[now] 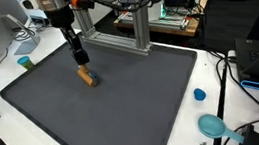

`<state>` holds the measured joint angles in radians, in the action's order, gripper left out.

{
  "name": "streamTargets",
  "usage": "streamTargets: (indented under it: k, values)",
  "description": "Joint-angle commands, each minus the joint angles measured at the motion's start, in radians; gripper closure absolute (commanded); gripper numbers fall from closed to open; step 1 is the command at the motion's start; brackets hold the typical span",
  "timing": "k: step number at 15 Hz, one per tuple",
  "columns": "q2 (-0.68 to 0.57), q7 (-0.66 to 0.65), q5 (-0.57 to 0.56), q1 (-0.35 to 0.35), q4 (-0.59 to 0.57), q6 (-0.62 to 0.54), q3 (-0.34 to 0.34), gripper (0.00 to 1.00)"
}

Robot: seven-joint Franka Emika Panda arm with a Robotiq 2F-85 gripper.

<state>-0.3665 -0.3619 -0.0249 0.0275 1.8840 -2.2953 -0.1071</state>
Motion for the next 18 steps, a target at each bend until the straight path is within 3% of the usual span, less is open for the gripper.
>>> streamTargets:
  k: [1,6,12,14,15,18]
  values:
    - [0.059,0.075,0.061,-0.023,0.082,0.007,0.036,0.78]
    - [0.113,0.075,0.036,-0.009,0.124,-0.081,0.038,0.78]
    - [0.138,0.053,-0.008,0.016,0.096,-0.135,0.05,0.78]
    - [0.143,0.06,-0.022,0.022,0.087,-0.125,0.051,0.78]
    - [0.135,0.156,-0.033,0.015,0.066,-0.07,0.065,0.78]
    - [0.156,0.286,-0.025,0.015,0.035,0.054,0.097,0.78]
